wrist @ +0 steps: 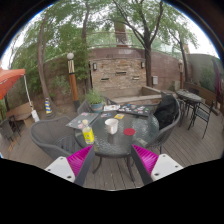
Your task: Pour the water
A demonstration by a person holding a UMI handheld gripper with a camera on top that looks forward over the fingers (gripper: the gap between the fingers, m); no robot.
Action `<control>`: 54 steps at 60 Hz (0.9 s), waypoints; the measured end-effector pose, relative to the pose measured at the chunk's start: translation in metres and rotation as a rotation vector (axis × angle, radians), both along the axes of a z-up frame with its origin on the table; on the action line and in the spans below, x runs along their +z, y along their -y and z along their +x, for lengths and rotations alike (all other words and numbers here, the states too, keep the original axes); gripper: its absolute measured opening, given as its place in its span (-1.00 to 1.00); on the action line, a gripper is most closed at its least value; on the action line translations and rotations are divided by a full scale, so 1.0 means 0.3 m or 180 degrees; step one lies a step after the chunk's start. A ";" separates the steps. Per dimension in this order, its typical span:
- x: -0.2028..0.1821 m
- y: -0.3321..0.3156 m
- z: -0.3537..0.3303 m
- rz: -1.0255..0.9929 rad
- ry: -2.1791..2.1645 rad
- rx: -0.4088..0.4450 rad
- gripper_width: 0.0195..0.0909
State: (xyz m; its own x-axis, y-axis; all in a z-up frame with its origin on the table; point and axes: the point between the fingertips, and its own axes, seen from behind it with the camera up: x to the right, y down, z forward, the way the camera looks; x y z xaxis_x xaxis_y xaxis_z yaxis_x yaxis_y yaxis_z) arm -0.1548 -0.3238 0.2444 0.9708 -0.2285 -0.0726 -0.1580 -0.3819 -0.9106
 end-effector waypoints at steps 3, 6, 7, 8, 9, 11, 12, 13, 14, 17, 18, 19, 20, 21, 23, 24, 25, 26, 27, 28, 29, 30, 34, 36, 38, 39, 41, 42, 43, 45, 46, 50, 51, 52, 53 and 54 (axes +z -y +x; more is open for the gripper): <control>-0.005 0.002 0.004 -0.0019 -0.0014 -0.0035 0.77; -0.006 0.000 0.002 -0.0027 -0.0030 -0.0063 0.77; -0.009 -0.001 0.004 -0.0030 -0.0035 -0.0073 0.77; -0.009 -0.003 0.004 -0.0031 -0.0032 -0.0082 0.77; -0.009 -0.005 0.004 -0.0030 -0.0023 -0.0088 0.77; -0.009 -0.012 0.005 -0.0024 0.0003 -0.0101 0.77; -0.008 -0.015 0.006 -0.0020 0.0021 -0.0115 0.77; -0.009 -0.020 0.007 -0.0020 0.0040 -0.0131 0.77; -0.008 -0.023 0.006 -0.0020 0.0059 -0.0148 0.77; -0.007 -0.037 0.001 -0.0020 0.0112 -0.0208 0.77; -0.006 -0.043 -0.005 -0.0017 0.0127 -0.0223 0.77; -0.006 -0.046 -0.011 -0.0010 0.0138 -0.0235 0.77; -0.005 -0.051 -0.019 0.0001 0.0146 -0.0244 0.77; -0.003 -0.056 -0.028 0.0018 0.0156 -0.0247 0.77; 0.003 -0.071 -0.059 0.0067 0.0192 -0.0216 0.77; 0.003 -0.078 -0.076 0.0086 0.0216 -0.0195 0.77; -0.002 -0.082 -0.090 0.0097 0.0239 -0.0187 0.77; -0.008 -0.085 -0.102 0.0099 0.0260 -0.0190 0.77; -0.016 -0.090 -0.114 0.0094 0.0279 -0.0199 0.76; -0.025 -0.093 -0.126 0.0087 0.0297 -0.0211 0.77; -0.035 -0.099 -0.138 0.0083 0.0311 -0.0227 0.76; -0.045 -0.106 -0.152 0.0082 0.0319 -0.0243 0.76; -0.090 -0.155 -0.228 0.0091 0.0303 -0.0246 0.76; -0.110 -0.197 -0.259 0.0127 0.0285 -0.0243 0.76; -0.137 -0.243 -0.284 0.0154 0.0275 -0.0250 0.77; -0.154 -0.269 -0.293 0.0163 0.0266 -0.0264 0.77; -0.191 -0.331 -0.314 0.0172 0.0239 -0.0273 0.76; -0.208 -0.363 -0.330 0.0183 0.0227 -0.0260 0.76; -0.225 -0.399 -0.340 0.0202 0.0222 -0.0247 0.76; -0.256 -0.473 -0.353 0.0243 0.0243 -0.0242 0.76; -0.274 -0.513 -0.357 0.0265 0.0256 -0.0246 0.75; -0.364 -0.678 -0.365 0.0327 0.0296 -0.0257 0.71; -0.387 -0.717 -0.368 0.0346 0.0299 -0.0258 0.71; -0.411 -0.756 -0.370 0.0366 0.0303 -0.0260 0.71; -0.432 -0.797 -0.367 0.0386 0.0310 -0.0266 0.71; -0.453 -0.834 -0.366 0.0409 0.0318 -0.0270 0.71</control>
State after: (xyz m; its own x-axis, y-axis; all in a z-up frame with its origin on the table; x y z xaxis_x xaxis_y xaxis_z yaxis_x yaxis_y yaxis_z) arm -0.2647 -0.0736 0.1085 0.9523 -0.3050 -0.0107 -0.0911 -0.2506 -0.9638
